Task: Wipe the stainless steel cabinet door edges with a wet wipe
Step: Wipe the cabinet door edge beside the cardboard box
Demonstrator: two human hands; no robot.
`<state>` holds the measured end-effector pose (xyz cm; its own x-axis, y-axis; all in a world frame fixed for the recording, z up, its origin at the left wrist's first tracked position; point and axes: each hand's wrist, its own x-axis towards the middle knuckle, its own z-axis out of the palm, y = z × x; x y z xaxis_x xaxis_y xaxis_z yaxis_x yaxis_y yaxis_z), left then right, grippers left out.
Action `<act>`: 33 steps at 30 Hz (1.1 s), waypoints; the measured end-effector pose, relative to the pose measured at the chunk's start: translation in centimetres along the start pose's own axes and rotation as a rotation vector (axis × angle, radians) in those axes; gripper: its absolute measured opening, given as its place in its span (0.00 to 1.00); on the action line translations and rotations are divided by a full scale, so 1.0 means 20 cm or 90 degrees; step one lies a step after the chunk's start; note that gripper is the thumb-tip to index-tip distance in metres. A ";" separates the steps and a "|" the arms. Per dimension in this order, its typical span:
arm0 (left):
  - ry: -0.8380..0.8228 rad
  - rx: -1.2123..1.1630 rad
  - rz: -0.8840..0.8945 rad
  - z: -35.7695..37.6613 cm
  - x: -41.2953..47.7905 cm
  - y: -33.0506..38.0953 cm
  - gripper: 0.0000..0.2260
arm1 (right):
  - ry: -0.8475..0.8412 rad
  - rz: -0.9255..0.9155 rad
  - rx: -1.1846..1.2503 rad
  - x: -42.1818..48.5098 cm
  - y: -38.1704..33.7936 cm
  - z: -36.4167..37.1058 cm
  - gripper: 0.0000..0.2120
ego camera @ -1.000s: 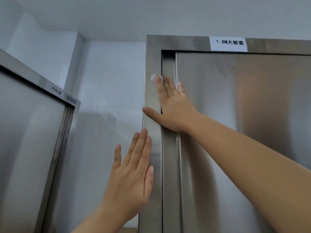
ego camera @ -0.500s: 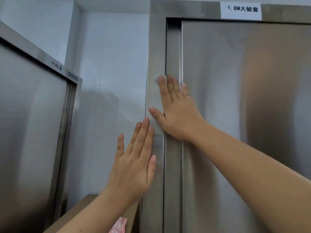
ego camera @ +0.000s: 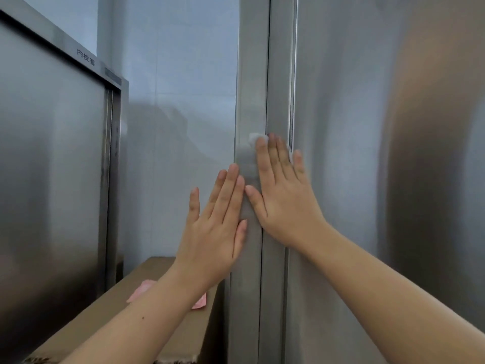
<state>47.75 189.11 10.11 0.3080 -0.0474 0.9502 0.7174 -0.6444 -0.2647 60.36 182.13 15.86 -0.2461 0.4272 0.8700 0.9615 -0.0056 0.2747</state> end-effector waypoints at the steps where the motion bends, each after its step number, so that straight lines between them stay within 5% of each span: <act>1: -0.006 0.000 -0.001 0.00 -0.02 0.00 0.26 | -0.004 0.001 -0.004 0.00 0.00 0.00 0.30; 10: -0.033 -0.015 0.018 0.00 -0.13 0.01 0.26 | 0.012 0.046 -0.042 0.16 0.04 -0.04 0.34; 20: -0.061 -0.093 0.035 -0.03 -0.16 -0.01 0.26 | -0.060 0.124 -0.043 -0.50 -0.21 0.20 0.33; 26: -0.036 -0.139 0.055 0.01 -0.23 -0.02 0.26 | -0.107 0.110 -0.085 -0.43 -0.17 0.15 0.35; 33: -0.003 -0.181 0.040 0.08 -0.23 -0.02 0.25 | -0.040 0.119 -0.034 -0.29 -0.14 0.13 0.34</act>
<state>47.04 190.68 5.56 0.3506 -0.0908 0.9321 0.4929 -0.8284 -0.2661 59.46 181.99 8.98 -0.0545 0.4692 0.8814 0.9815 -0.1372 0.1337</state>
